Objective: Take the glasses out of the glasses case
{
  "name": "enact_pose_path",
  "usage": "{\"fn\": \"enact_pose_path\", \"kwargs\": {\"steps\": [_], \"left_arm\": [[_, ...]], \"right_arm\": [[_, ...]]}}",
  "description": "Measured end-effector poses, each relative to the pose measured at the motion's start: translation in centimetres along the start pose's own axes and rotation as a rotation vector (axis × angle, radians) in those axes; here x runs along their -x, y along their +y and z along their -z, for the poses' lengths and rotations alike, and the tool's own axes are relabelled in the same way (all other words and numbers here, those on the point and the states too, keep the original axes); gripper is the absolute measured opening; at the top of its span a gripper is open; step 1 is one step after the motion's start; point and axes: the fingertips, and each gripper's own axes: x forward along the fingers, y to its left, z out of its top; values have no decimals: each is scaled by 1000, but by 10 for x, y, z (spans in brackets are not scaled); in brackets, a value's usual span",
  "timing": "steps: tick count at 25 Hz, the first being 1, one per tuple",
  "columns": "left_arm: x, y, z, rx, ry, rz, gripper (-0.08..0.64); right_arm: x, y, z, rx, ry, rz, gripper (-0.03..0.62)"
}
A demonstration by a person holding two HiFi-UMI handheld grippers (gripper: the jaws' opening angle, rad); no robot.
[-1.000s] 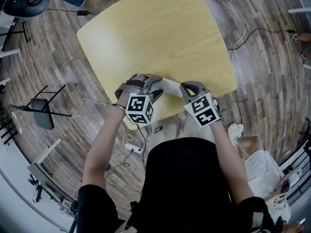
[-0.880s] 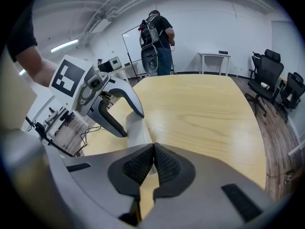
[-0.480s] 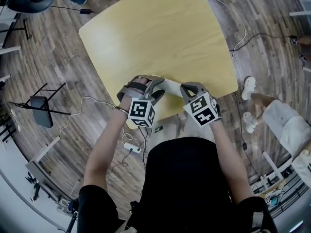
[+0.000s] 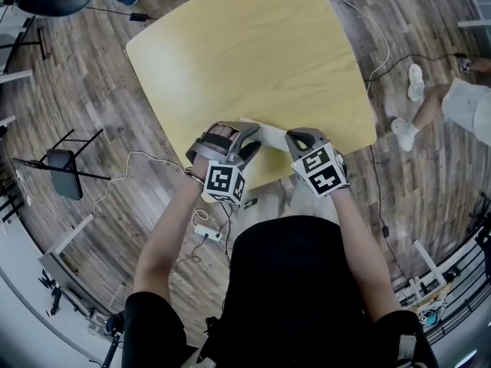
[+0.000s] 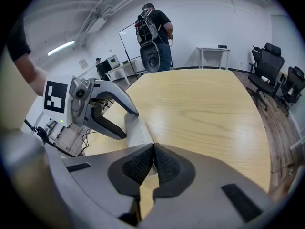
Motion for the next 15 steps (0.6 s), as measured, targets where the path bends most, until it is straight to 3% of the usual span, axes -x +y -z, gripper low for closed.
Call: {"fn": "enact_pose_path", "kwargs": {"steps": [3, 4, 6, 8, 12, 15], "left_arm": [[0, -3, 2, -37, 15, -23, 222], [-2, -6, 5, -64, 33, -37, 38], [-5, -9, 14, -83, 68, -59, 28], [-3, -5, 21, -46, 84, -70, 28], [4, 8, 15, -28, 60, -72, 29], [7, 10, 8, 27, 33, -33, 42]], "right_arm": [[-2, -2, 2, -6, 15, 15, 17], [-3, -2, 5, -1, 30, 15, 17], [-5, 1, 10, 5, 43, 2, 17], [-6, 2, 12, -7, 36, -8, 17], [-7, 1, 12, -20, 22, -4, 17], [-8, 3, 9, -27, 7, -10, 17]]}}
